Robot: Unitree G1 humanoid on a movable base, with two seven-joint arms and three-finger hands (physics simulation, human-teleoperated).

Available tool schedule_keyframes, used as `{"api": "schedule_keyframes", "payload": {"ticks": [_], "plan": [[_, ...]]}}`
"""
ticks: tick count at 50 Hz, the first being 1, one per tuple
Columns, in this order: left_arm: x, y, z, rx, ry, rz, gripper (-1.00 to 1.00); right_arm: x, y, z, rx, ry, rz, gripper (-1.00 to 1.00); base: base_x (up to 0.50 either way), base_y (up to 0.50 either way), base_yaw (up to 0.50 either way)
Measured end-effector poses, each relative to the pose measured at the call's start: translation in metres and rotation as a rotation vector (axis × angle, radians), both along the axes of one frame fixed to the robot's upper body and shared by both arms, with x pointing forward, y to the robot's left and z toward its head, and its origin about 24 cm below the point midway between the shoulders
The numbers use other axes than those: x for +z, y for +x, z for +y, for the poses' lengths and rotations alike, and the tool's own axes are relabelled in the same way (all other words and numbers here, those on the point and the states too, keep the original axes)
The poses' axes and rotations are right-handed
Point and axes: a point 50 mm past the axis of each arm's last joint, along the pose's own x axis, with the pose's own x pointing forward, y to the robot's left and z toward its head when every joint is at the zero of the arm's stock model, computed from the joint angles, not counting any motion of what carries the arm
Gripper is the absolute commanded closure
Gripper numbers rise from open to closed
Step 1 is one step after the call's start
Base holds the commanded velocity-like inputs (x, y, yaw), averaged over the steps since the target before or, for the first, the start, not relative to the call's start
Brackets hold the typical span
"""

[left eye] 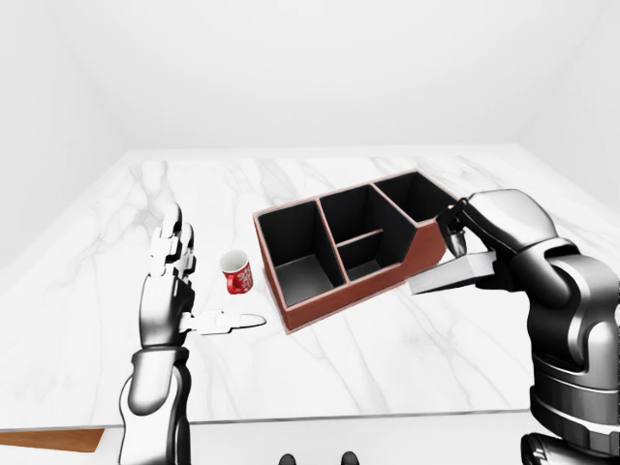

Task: Pick up the book and place it in the back compartment of the caddy.

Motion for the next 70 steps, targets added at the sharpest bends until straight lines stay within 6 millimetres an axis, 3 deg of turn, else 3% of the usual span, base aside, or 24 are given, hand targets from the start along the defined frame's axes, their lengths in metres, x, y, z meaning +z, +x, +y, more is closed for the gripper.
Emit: {"api": "schedule_keyframes", "payload": {"ticks": [24,70], "plan": [[0.002,-0.002,0.002,0.003,-0.006,-0.009,-1.00,0.020,-0.004,0.034,0.080,-0.048,-0.118,1.00,0.00,0.00,0.00],[0.000,0.000,0.004,0.007,-0.010,0.000,-1.00,0.021,-0.002,0.072,0.162,-0.048,-0.150,1.00,0.00,0.00,0.00]]}}
